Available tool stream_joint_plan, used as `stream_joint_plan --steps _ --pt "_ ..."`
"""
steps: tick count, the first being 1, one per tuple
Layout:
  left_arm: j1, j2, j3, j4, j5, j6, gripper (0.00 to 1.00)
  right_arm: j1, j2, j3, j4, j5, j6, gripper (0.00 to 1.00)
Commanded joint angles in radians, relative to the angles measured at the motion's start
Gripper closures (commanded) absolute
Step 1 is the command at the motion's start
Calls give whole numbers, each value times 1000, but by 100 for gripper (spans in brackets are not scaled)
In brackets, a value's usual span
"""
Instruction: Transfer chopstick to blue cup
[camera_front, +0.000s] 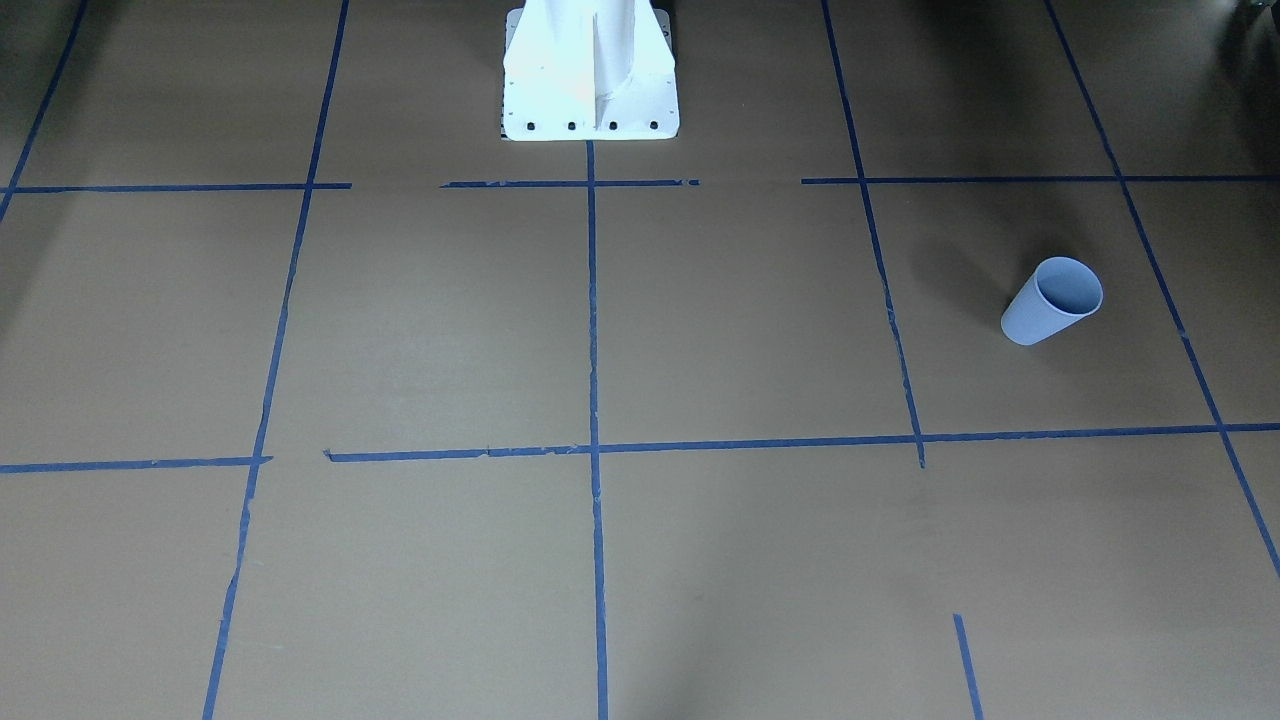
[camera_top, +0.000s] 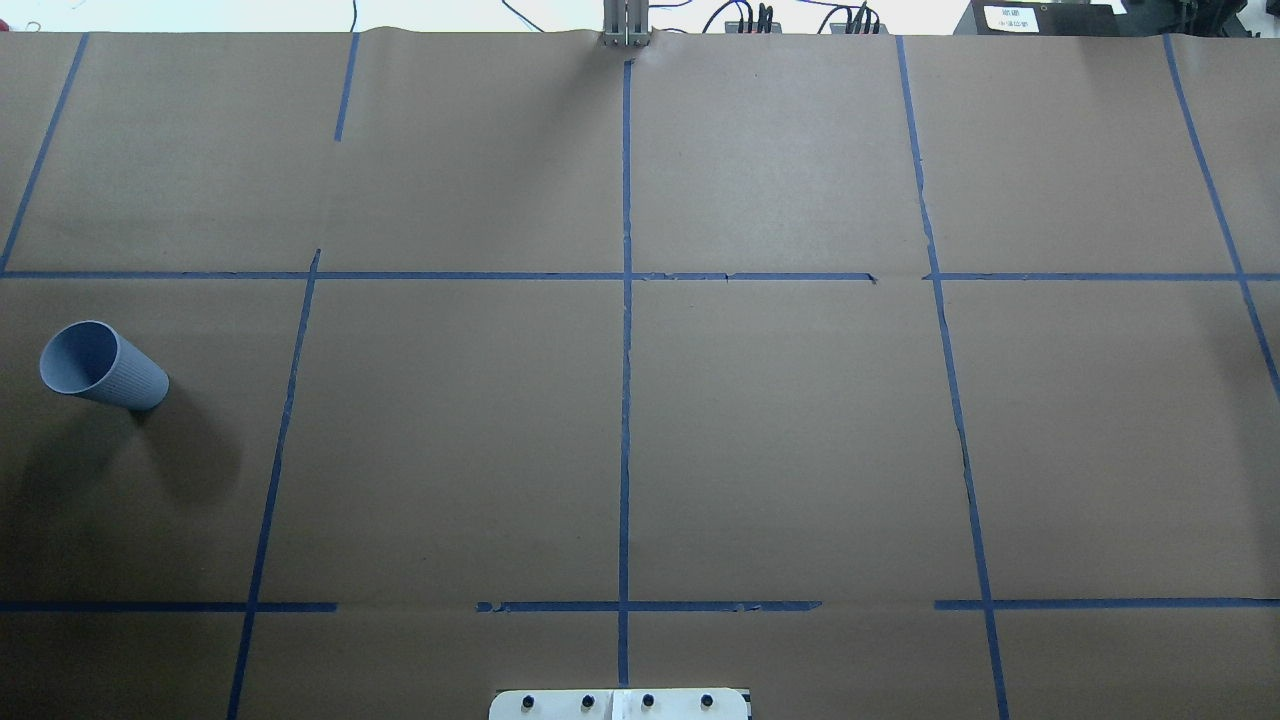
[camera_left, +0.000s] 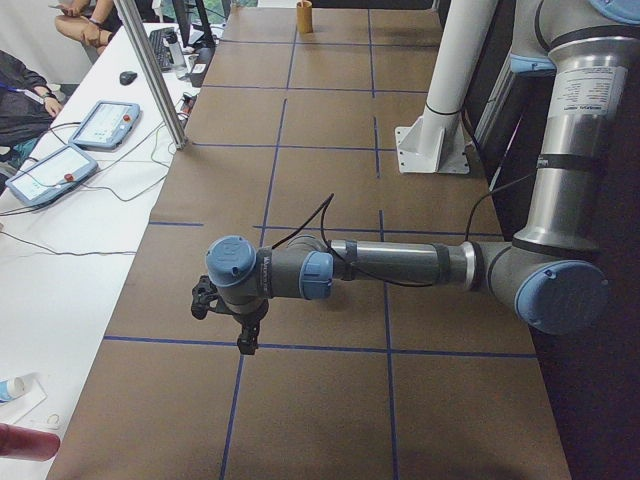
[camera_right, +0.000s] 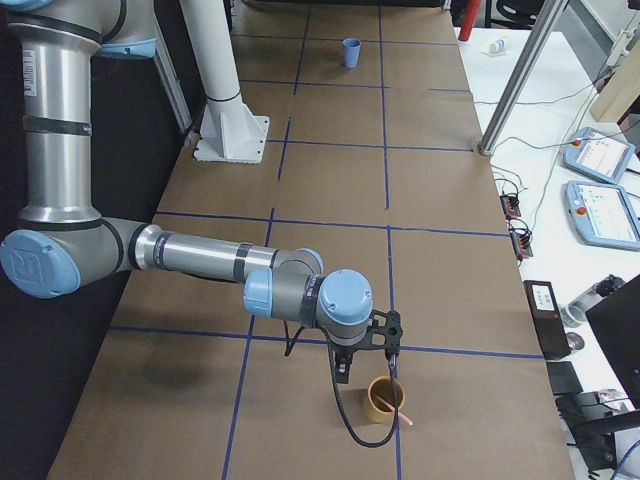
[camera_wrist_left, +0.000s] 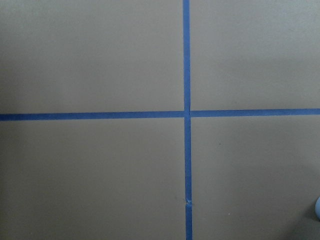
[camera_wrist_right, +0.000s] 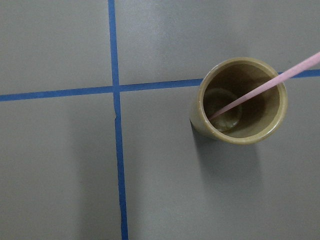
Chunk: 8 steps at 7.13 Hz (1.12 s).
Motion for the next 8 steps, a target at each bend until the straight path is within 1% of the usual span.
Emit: stream_joint_plan --steps 1,2,3,4,5,6,7,8 --pt "131 10 -156 -34 -7 -250 0 0 2 2 0 0 0 0" --pt "209 55 -242 -54 1 -360 0 0 3 2 2 1 0 0" --pt "269 82 -253 -144 7 -456 0 0 5 9 2 0 0 0" --pt "343 122 -238 -262 53 -547 0 0 5 8 2 0 0 0" --pt "424 147 -237 -365 122 -668 0 0 5 8 2 0 0 0" --pt "461 147 -218 -392 127 -708 0 0 5 8 2 0 -2 0" --pt "475 147 -211 -389 130 -709 0 0 5 8 2 0 -2 0" --pt "485 145 -173 -390 130 -709 0 0 3 8 2 -2 -3 0"
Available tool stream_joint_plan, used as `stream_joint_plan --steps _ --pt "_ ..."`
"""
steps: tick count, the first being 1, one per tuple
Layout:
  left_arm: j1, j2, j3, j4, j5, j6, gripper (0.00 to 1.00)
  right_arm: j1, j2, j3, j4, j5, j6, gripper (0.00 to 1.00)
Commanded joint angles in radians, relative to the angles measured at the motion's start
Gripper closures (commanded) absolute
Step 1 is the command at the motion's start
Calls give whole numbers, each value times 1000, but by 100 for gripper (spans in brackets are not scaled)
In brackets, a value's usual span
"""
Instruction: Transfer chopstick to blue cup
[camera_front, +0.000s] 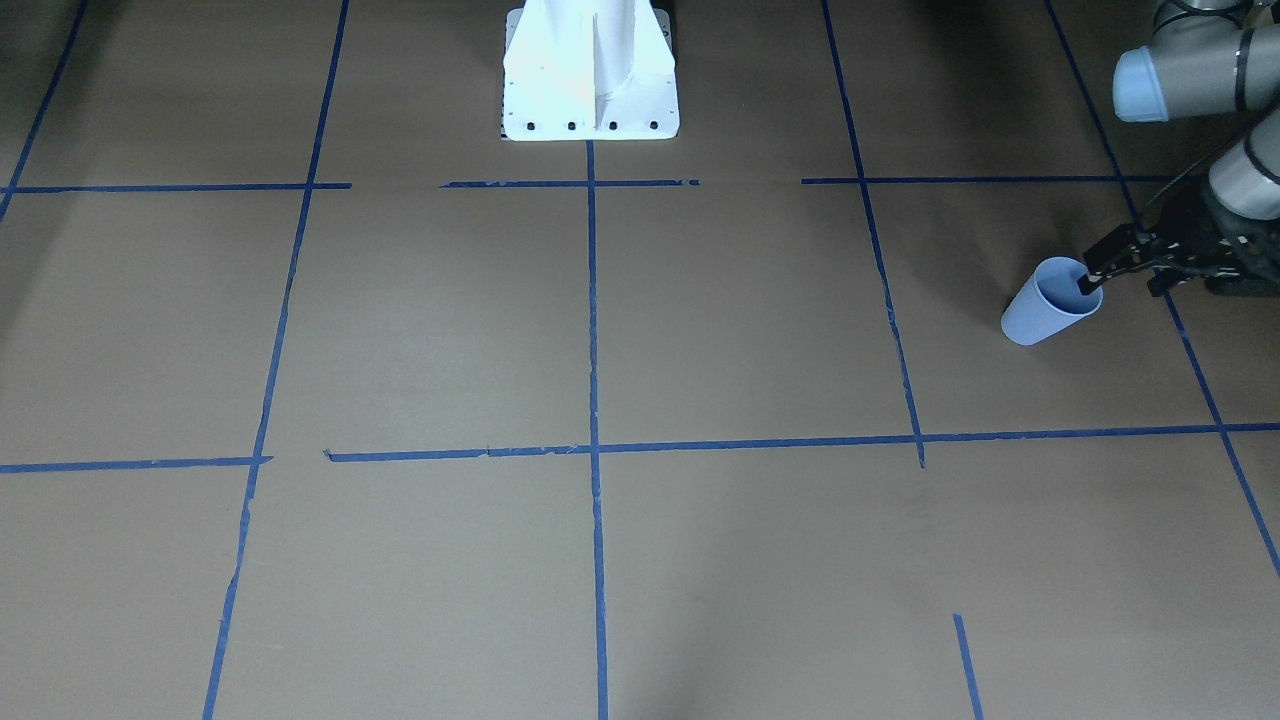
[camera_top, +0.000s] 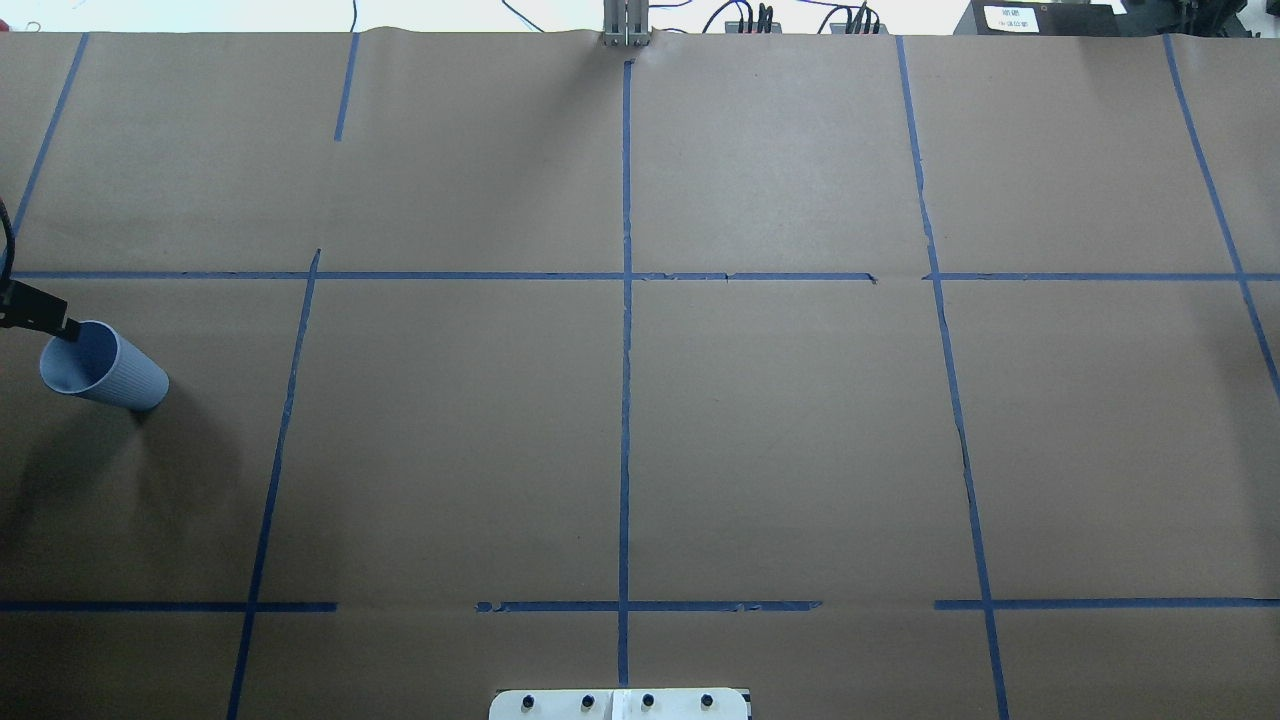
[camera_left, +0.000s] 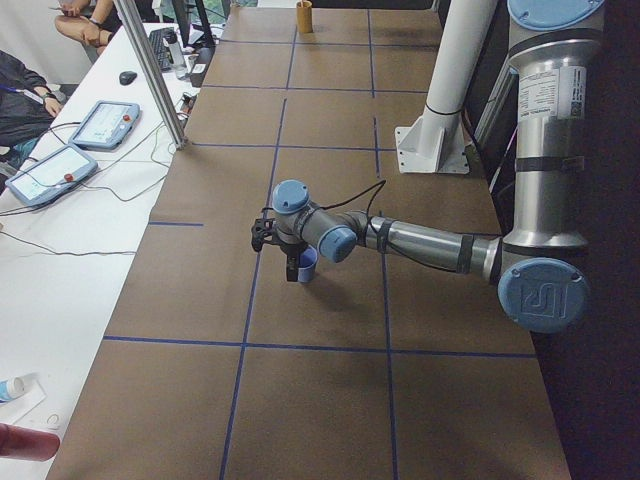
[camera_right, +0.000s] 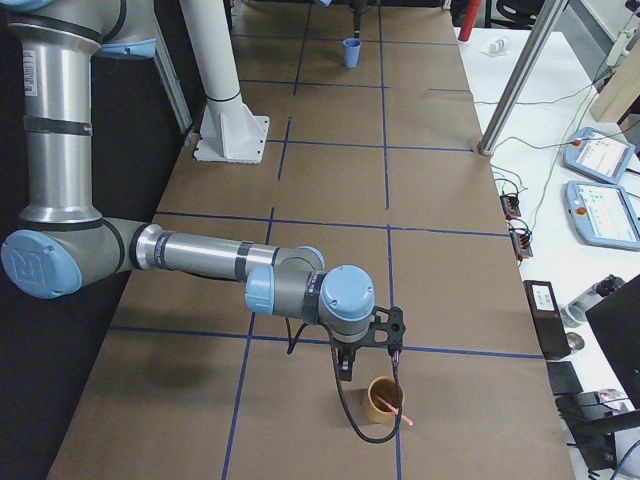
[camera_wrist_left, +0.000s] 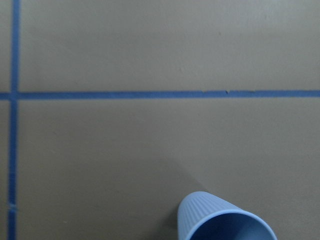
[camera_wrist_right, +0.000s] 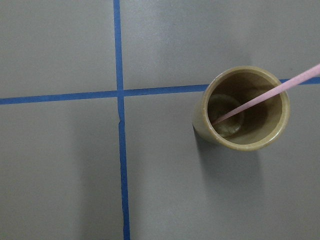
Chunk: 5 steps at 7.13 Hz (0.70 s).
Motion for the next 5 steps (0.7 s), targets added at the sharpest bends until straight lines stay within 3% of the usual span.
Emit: stream_joint_plan --steps 1,2,3,4,5 --pt "43 -6 67 -12 3 -12 0 0 0 0 0 -1 -1 0" --pt "62 -7 70 -12 3 -12 0 0 0 0 0 -1 -1 0" --pt "63 -9 69 -12 2 -22 33 0 0 0 0 0 -1 0" --pt "62 -13 60 -8 -7 -21 93 0 0 0 0 0 -3 0" --pt "62 -24 57 0 -10 -22 100 0 0 0 0 0 -3 0"
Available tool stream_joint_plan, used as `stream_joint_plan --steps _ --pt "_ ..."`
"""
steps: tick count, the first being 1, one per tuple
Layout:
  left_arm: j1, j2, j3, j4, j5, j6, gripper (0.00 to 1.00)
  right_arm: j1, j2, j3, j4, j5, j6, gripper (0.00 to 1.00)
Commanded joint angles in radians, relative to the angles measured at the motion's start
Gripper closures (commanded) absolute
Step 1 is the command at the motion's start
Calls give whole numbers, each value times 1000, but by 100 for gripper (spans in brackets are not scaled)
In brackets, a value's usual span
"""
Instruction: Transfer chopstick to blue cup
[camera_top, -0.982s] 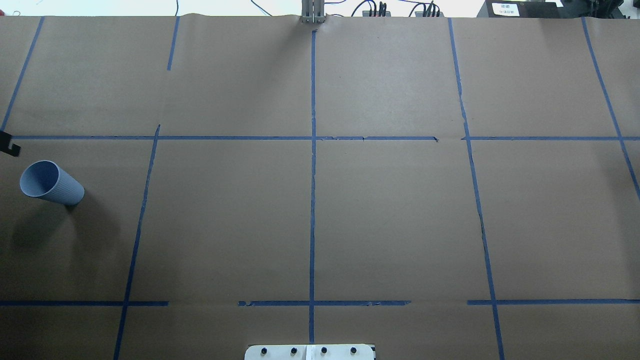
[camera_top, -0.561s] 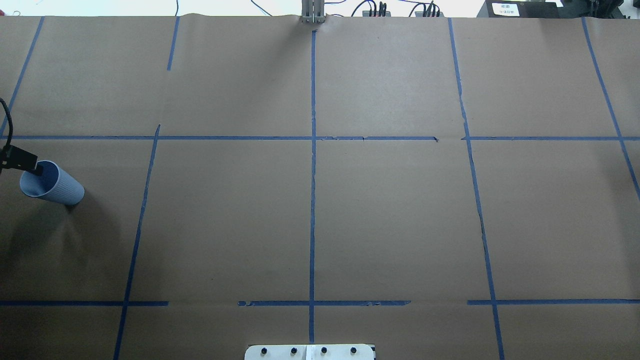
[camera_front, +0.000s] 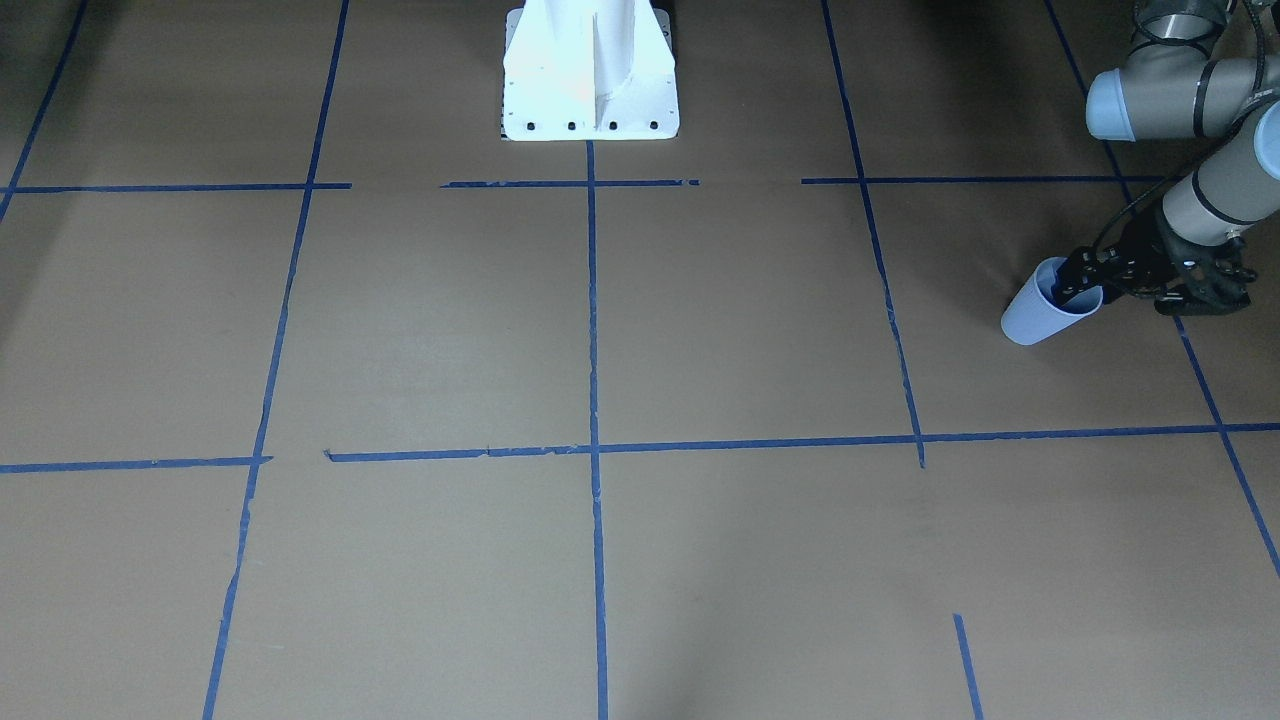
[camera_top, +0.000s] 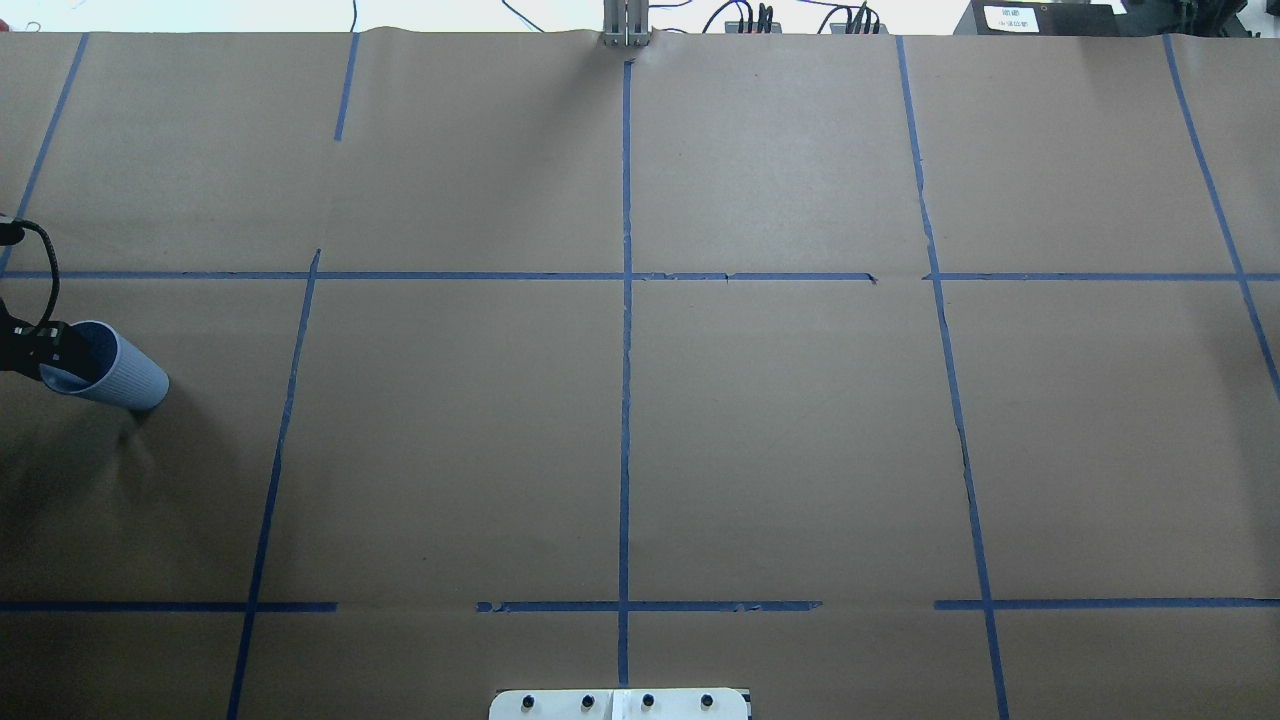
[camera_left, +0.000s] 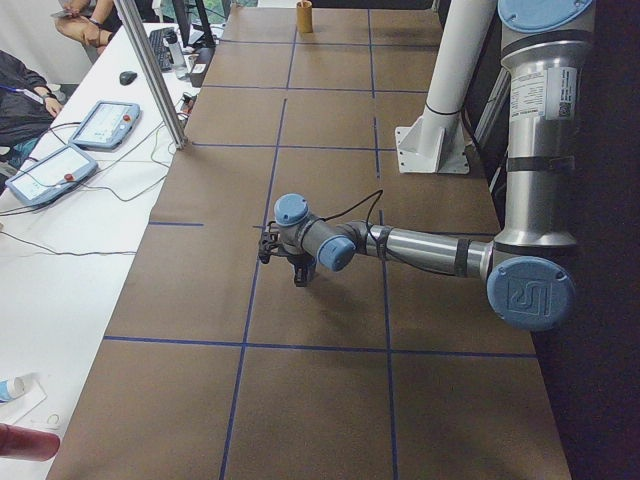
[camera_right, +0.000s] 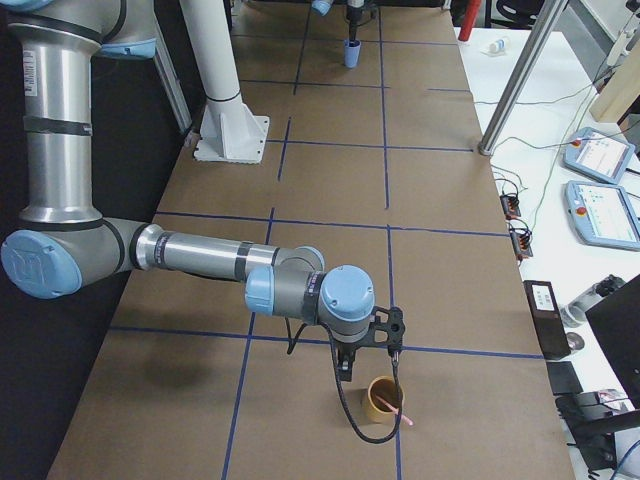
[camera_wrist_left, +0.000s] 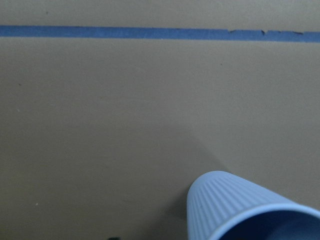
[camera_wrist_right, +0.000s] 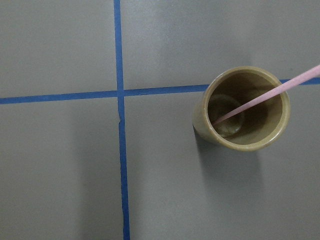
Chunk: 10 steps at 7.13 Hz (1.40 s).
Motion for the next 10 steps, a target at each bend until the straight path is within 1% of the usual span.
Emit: stream_joint_plan --steps 1,2,3,4,5,6,7,8,9,10 --pt "1 -11 -5 9 -12 -2 100 0 0 0 0 -1 -1 0" --pt "-4 -10 -18 10 -47 -2 100 0 2 2 0 0 1 0" --pt "-45 -8 -69 68 -106 1 100 0 3 9 0 0 4 0" --pt "-97 -31 -177 246 -169 9 100 0 5 21 20 0 4 0" --pt "-110 -116 -289 464 -168 9 100 0 3 32 26 2 4 0" --pt "-105 -283 -334 686 -163 3 100 0 -6 31 26 -1 3 0" --pt "-81 -441 -335 826 -89 -5 100 -2 5 25 28 -4 1 0" --pt "36 -514 -321 846 -55 -116 100 -2 -3 35 28 -1 3 0" --pt "161 -606 -269 790 18 -299 100 -2 -3 34 28 0 4 0" --pt "223 -707 -146 663 65 -456 100 -2 -1 34 28 0 3 0"
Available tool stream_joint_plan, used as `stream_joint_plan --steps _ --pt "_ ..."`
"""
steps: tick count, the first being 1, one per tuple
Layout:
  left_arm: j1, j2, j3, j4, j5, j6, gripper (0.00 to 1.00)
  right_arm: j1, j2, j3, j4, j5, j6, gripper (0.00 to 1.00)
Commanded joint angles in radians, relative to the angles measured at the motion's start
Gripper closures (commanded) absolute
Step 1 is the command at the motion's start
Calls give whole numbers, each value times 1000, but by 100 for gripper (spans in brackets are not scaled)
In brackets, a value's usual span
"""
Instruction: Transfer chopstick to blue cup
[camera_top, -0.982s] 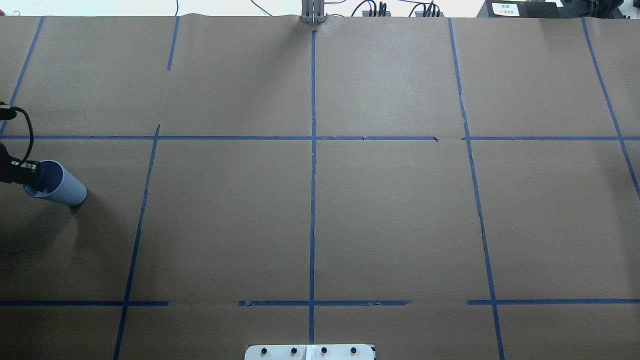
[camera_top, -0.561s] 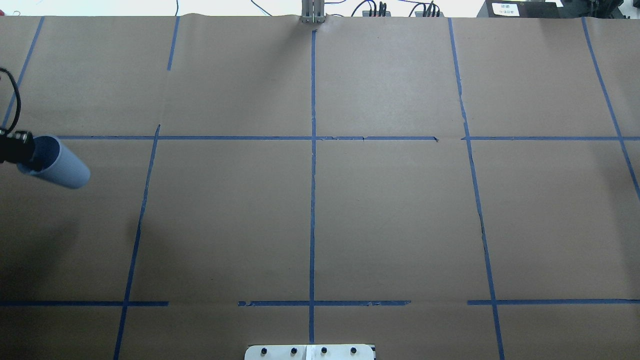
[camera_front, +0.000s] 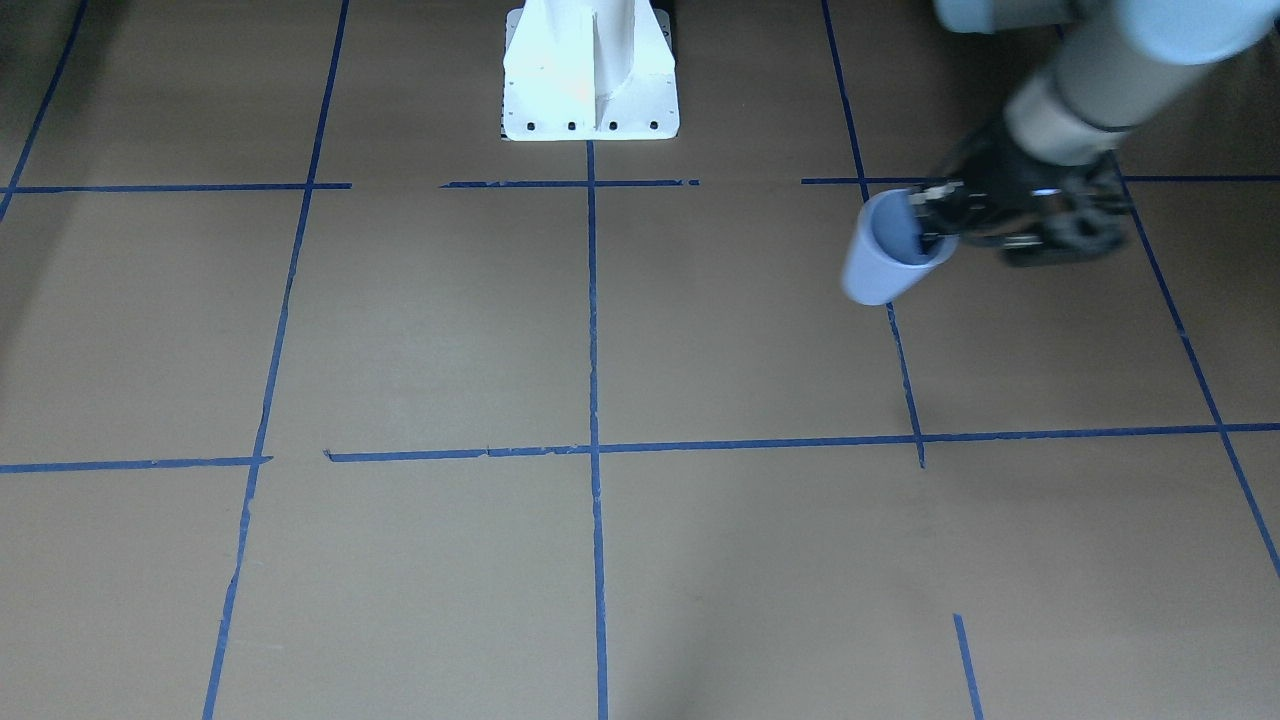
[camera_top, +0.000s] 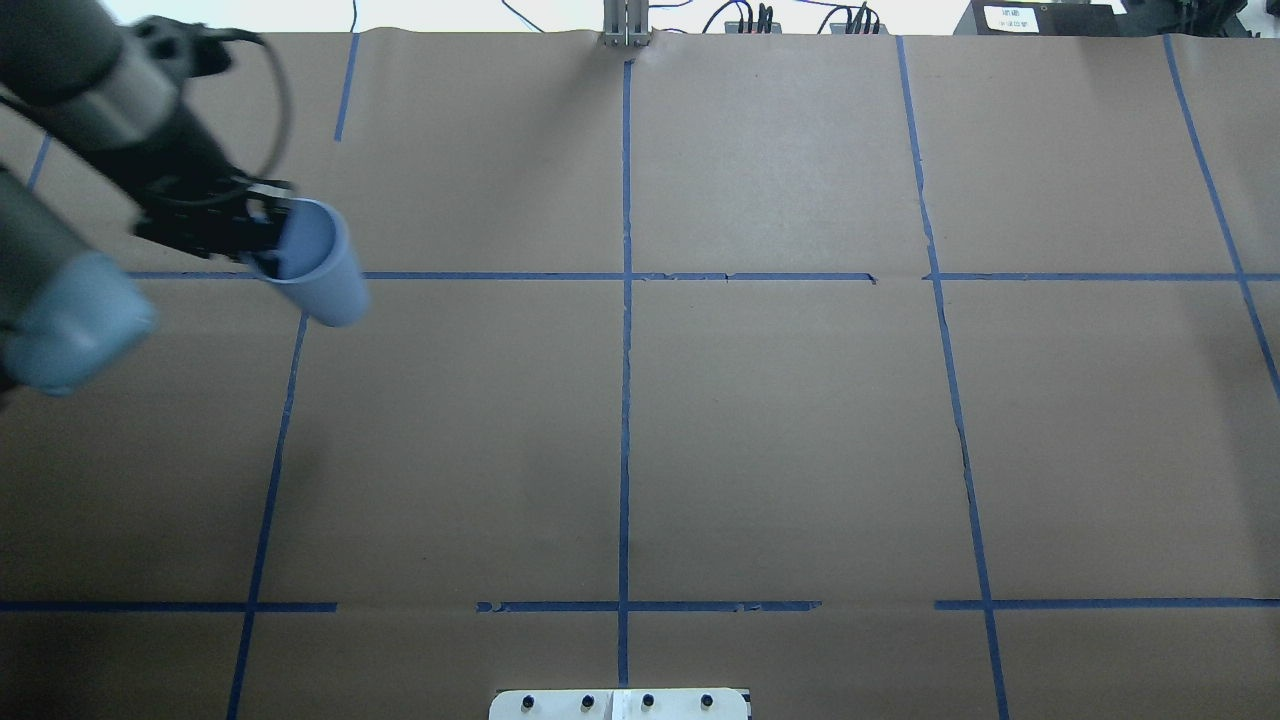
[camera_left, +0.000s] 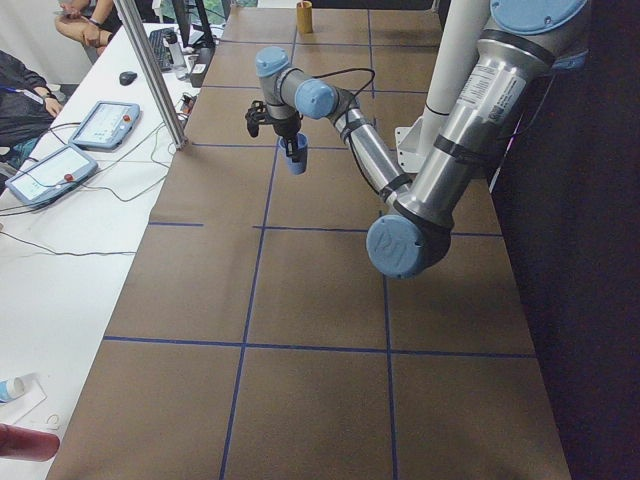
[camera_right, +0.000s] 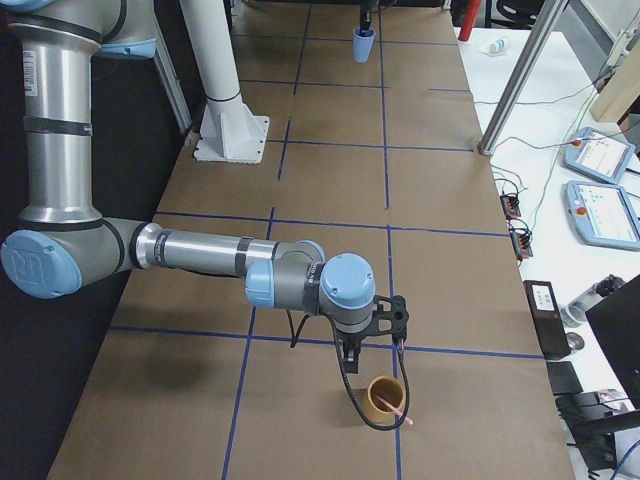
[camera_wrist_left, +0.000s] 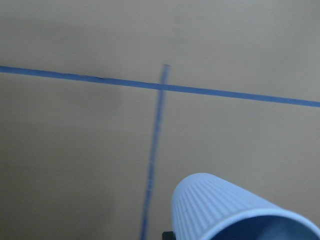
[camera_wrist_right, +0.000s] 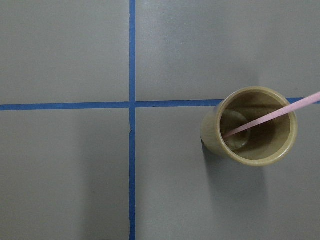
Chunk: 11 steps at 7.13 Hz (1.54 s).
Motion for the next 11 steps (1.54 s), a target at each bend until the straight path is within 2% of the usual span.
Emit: stream_joint_plan --steps 1,2,3,5,7,8,9,10,11 --pt "196 -171 213 -240 97 -283 100 0 0 4 0 1 1 0" --pt "244 -278 366 -340 176 -381 100 0 0 4 0 2 1 0" --pt "303 -320 437 -383 224 -403 100 0 0 2 0 2 1 0" --pt "346 -315 452 -401 262 -417 100 0 2 2 0 8 -1 0" --pt "346 -315 463 -419 263 -416 100 0 7 5 0 8 1 0" --pt "346 -315 463 -419 263 -416 95 0 7 5 0 8 1 0" --pt "346 -310 464 -419 263 -416 77 0 7 5 0 8 -1 0" --pt "348 -311 464 -421 263 -416 16 0 7 5 0 8 -1 0" --pt "346 -312 460 -416 264 -416 0 0 7 5 0 10 -1 0"
